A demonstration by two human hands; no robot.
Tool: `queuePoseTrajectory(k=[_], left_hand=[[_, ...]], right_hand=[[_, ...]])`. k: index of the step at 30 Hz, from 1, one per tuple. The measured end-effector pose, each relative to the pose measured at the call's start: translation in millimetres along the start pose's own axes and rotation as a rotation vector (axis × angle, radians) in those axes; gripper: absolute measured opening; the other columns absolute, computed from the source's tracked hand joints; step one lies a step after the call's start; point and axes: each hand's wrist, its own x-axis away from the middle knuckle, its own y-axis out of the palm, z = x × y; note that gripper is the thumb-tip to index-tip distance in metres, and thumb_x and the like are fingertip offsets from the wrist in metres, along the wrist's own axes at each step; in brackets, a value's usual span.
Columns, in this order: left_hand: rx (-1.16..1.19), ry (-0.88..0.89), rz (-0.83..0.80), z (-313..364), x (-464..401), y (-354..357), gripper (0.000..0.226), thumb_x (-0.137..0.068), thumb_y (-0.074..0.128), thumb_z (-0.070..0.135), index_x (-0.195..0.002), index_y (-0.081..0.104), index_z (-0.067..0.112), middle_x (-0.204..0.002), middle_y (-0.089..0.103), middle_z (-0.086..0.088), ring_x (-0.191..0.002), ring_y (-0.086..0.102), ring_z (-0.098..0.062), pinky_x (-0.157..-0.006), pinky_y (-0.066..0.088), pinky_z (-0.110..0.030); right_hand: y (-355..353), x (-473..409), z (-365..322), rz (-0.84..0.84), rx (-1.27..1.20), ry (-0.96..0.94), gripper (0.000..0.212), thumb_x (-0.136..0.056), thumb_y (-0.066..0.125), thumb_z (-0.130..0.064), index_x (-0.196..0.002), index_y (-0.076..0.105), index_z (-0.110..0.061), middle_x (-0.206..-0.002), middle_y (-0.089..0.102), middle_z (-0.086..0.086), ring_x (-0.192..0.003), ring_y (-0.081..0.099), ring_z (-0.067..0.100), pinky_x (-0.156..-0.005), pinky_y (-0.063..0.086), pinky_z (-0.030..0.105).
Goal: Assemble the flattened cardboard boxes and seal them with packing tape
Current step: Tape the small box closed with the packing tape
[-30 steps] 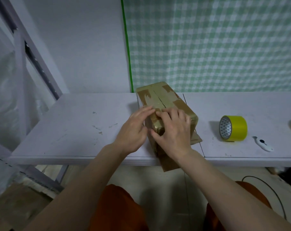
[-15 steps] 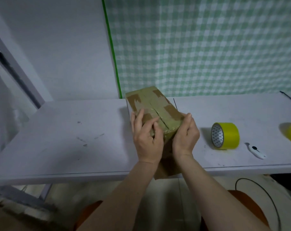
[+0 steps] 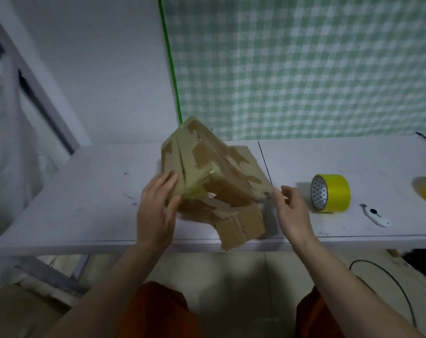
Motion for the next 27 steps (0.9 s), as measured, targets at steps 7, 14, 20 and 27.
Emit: queuePoseTrajectory(k=[7,14,20,27], left_hand=[[0.044,-0.071,0.246,36.3,5.7,-43.0,0.049,-0.089,0.041,-0.001,-0.138,0.042,0.0,-0.143,0.043,-0.011,-0.132,0.037,-0.013,-0.112,0.027,-0.013],[-0.319,-0.387,-0.524,76.9,-37.2,-28.7,0.104,-0.081,0.064,0.056,-0.154,-0.001,0.019,-0.161,0.006,-0.01,-0.146,0.008,-0.037,-0.119,0.013,-0.049],[-0.768,-0.415,-0.666,87.7,-56.7,-4.7,0.068,-0.098,0.047,0.027,-0.153,0.01,0.013,-0.152,0.02,-0.029,-0.137,0.019,-0.056,-0.109,0.022,-0.067],[-0.557,-0.272,-0.4,69.2,-31.9,-19.9,0.052,-0.101,0.043,0.018,-0.151,0.028,0.022,-0.156,0.031,-0.004,-0.142,0.02,-0.045,-0.114,0.01,-0.063]], right_hand=[[32.4,34.9,-37.0,-0.342,-0.077,0.005,0.043,-0.096,0.049,-0.033,-0.136,0.042,-0.019,-0.114,0.055,0.001,-0.106,0.057,0.02,-0.097,0.048,0.04],[49.7,49.1,-50.4,-0.463,0.078,-0.129,0.043,-0.097,0.048,-0.024,-0.139,0.04,-0.023,-0.131,0.051,0.003,-0.106,0.055,0.015,-0.095,0.046,0.034],[48.4,47.4,-46.6,-0.494,0.211,-0.095,0.051,-0.096,0.052,-0.03,-0.141,0.038,-0.012,-0.142,0.045,0.009,-0.12,0.052,0.024,-0.103,0.041,0.037],[65.4,40.4,-54.3,-0.555,0.072,0.081,0.088,-0.087,0.056,-0.054,-0.15,0.013,-0.011,-0.151,0.033,0.01,-0.133,0.04,0.028,-0.108,0.038,0.042]])
